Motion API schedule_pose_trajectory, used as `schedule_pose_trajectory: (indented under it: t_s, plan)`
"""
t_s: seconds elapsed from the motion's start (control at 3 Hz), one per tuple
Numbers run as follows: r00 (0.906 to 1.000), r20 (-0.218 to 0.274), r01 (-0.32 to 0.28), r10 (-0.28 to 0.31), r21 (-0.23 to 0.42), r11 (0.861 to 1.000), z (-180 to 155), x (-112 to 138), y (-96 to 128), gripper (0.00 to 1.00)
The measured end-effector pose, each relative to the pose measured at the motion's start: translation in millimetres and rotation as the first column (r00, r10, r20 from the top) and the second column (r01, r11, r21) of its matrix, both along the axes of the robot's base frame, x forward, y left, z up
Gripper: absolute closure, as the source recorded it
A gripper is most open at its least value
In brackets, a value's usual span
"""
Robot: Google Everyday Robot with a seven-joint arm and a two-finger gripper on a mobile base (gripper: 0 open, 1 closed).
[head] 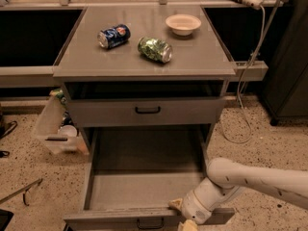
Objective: Open middle drawer
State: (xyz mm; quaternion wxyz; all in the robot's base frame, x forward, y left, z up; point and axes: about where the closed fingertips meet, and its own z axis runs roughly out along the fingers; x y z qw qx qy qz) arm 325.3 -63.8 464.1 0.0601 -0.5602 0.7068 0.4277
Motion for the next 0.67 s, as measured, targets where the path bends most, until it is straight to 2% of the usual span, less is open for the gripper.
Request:
schedule_pose_trajectory:
  t_s: [0.33,0.67]
  plan:
    - [0.9997,-0.023,0.001,-0.001,0.006,1.000,6.6,-25.5,-3.1,0.00]
    - [0.9997,-0.023,0.001,-0.001,0.006,1.000,6.6,-25.5,-3.1,0.00]
